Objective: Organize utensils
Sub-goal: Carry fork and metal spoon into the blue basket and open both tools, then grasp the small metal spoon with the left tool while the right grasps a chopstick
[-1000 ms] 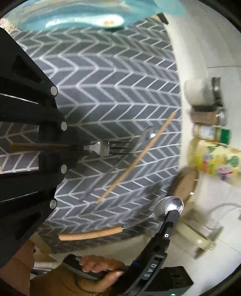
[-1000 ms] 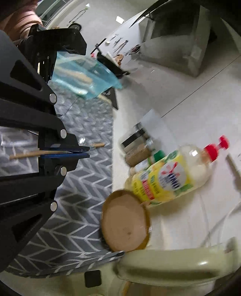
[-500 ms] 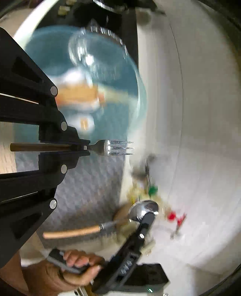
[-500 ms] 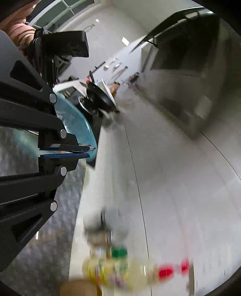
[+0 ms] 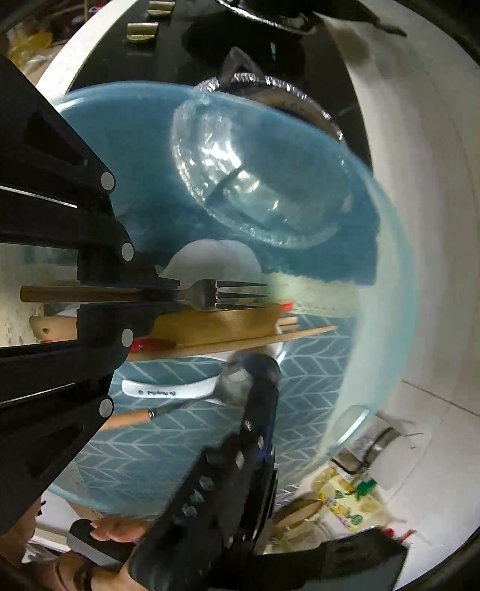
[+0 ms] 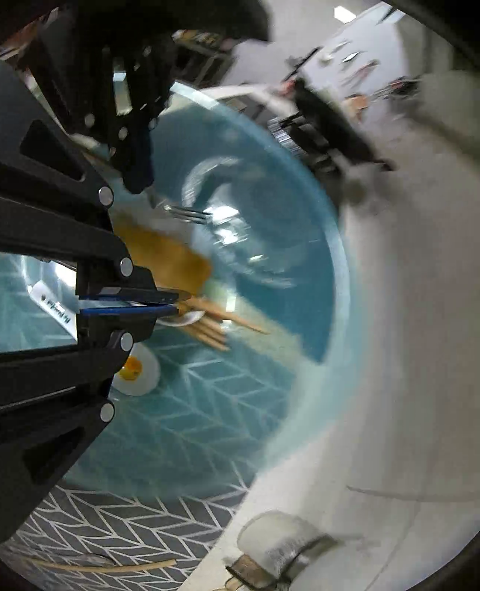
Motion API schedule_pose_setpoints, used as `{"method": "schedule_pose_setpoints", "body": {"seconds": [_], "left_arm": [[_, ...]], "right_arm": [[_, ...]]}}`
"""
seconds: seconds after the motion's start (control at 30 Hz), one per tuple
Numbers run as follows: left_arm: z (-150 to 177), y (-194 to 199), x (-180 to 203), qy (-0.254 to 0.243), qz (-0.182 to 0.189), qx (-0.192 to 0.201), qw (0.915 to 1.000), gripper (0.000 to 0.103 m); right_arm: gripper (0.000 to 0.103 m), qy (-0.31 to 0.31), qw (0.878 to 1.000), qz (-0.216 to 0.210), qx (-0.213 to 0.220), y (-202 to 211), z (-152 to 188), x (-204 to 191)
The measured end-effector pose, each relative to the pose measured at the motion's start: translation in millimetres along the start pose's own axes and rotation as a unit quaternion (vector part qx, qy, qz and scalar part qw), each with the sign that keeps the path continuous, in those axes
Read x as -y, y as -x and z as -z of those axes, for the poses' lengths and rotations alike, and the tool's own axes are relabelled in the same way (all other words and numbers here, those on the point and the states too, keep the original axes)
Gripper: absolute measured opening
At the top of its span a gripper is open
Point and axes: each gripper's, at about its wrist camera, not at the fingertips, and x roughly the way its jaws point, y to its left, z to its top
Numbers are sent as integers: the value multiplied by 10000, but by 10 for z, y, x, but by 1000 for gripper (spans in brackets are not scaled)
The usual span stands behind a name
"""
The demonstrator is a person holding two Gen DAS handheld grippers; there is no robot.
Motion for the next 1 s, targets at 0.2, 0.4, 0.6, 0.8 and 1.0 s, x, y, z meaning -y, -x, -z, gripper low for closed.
{"method": "schedule_pose_setpoints", "body": {"seconds": [0.2, 0.4, 0.6, 0.8, 1.0], "left_arm": [[-17, -131, 23, 6, 2, -239, 9997, 7], [-42, 358, 189, -72, -89, 342, 9993, 24], [49, 1101, 987, -837, 423, 1427, 9853, 55], [244, 551, 2022, -1215, 913, 930, 9840, 61], [119, -534, 2793, -694, 677, 444, 9943, 61]], "right_arm": [[4, 177, 9979, 325, -538, -162, 15, -30], [4, 182, 9994, 53, 281, 466, -68, 110], [80, 598, 9666, -301, 2473, 2101, 108, 626], [82, -107, 9642, 734, 2545, 2406, 664, 1891], [82, -1101, 9731, 537, 1949, 2120, 1368, 2779]]}}
